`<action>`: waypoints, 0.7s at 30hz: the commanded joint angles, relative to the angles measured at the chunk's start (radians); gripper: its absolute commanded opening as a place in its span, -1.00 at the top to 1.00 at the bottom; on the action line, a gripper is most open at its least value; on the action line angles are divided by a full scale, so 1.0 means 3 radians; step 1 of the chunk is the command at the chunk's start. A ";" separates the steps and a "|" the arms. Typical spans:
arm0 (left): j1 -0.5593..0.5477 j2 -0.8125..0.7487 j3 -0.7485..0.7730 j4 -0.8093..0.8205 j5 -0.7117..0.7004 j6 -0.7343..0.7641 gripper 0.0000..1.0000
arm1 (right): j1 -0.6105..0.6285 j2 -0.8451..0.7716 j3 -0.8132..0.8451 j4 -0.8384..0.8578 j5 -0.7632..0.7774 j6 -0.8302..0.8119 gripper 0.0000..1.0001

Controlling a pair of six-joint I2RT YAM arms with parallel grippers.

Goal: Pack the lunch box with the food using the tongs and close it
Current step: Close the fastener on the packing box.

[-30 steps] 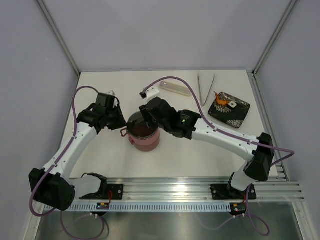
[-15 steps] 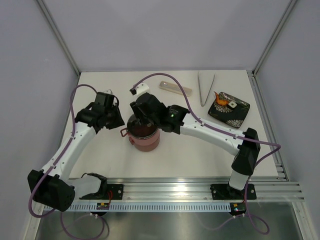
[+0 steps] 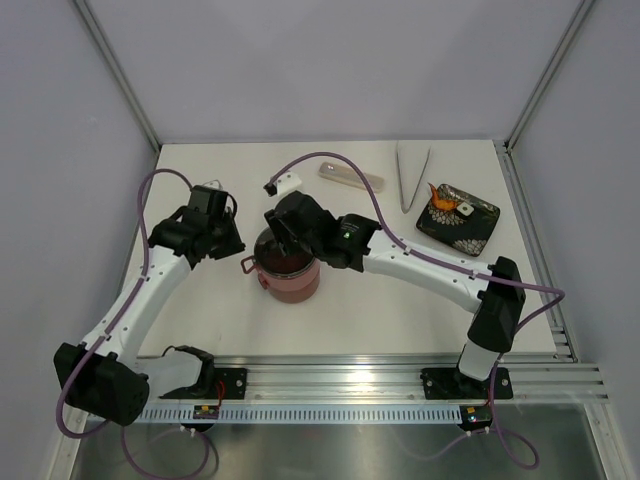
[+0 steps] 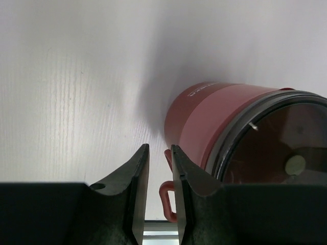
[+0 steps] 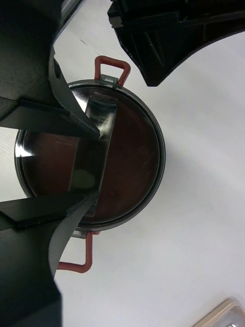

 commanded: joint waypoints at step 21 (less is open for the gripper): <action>-0.0041 -0.0346 -0.0324 -0.0034 0.0312 0.0058 0.50 | 0.0027 -0.0332 -0.0034 -0.0020 0.0426 0.0030 -0.09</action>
